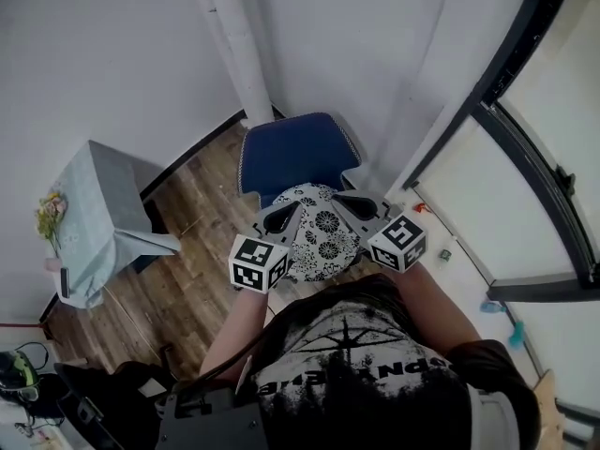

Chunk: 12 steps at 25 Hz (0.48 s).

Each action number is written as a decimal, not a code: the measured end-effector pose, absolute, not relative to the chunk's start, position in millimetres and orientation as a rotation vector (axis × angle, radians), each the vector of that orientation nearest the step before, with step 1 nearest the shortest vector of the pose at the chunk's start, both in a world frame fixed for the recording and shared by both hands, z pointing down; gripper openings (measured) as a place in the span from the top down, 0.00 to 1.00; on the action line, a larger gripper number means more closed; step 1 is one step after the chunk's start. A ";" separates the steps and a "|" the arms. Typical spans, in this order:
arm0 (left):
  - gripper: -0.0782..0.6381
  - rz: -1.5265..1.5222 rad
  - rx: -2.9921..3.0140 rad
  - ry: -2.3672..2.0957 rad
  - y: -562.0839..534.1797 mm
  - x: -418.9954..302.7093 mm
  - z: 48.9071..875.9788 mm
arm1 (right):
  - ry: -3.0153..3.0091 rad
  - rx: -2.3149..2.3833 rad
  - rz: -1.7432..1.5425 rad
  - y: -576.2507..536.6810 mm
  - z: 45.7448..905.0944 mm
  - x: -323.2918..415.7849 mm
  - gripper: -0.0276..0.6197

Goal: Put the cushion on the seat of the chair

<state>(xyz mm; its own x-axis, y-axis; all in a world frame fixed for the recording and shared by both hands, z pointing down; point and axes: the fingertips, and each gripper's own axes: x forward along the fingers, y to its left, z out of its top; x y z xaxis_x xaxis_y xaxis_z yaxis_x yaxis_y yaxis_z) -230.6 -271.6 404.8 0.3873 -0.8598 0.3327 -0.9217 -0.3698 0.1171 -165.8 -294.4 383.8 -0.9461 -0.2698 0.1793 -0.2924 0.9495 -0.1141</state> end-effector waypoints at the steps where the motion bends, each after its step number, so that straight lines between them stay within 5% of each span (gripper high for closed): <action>1: 0.87 0.308 2.367 -1.561 -272.0 -231.1 405.1 | -2.940 0.428 0.208 -294.5 383.9 -166.1 0.93; 12: 0.87 0.294 2.370 -1.550 -270.5 -238.4 404.0 | -2.896 0.415 0.172 -291.2 390.2 -177.3 0.93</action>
<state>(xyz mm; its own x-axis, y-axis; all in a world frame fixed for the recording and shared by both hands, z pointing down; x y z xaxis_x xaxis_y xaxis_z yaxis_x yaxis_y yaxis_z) -238.4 -270.5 404.0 0.3987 -0.8569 0.3266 -0.9170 -0.3765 0.1315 -177.3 -291.2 390.2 -0.9382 -0.2647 0.2232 -0.2892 0.9535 -0.0850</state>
